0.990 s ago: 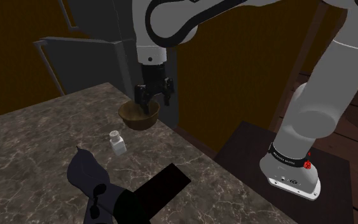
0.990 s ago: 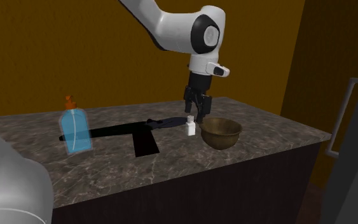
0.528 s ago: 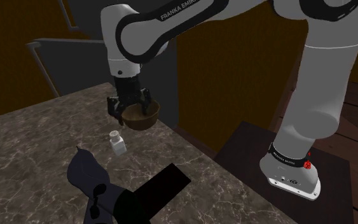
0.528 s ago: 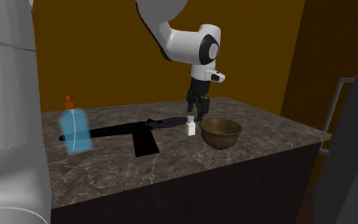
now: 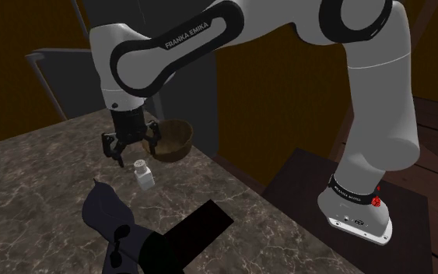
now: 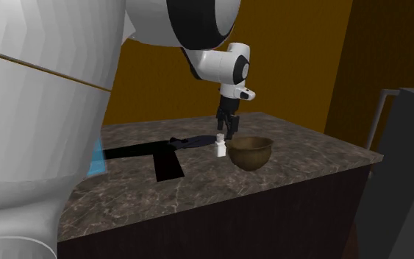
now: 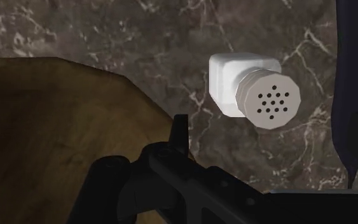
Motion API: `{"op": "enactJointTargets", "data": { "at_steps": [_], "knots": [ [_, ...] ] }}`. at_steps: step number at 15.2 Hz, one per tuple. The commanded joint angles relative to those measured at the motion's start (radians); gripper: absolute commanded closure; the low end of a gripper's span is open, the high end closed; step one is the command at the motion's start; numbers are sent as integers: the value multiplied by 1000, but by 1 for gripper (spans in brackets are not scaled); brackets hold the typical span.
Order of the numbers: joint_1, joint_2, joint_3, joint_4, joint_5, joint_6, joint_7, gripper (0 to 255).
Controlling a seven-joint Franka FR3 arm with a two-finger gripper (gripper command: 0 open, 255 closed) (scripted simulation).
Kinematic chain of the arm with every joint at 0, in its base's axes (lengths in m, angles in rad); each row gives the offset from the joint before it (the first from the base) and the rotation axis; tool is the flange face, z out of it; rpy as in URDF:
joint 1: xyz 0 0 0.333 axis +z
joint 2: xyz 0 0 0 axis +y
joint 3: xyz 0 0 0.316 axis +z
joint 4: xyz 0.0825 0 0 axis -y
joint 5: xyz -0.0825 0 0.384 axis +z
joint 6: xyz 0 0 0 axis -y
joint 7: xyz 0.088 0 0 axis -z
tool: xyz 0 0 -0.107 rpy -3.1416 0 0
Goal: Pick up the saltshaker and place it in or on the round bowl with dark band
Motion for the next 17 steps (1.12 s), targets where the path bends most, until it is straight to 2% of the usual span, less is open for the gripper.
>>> {"op": "enactJointTargets", "data": {
  "at_steps": [1, 5, 13, 14, 17],
  "knots": [
    [6, 21, -6, -5, -10, 18, 10, 0],
    [13, 45, -10, -34, -21, 69, 16, 0],
    [13, 45, -10, -34, -21, 69, 16, 0],
    [13, 45, -10, -34, -21, 69, 16, 255],
    [13, 45, -10, -34, -21, 69, 16, 255]
  ]
}}
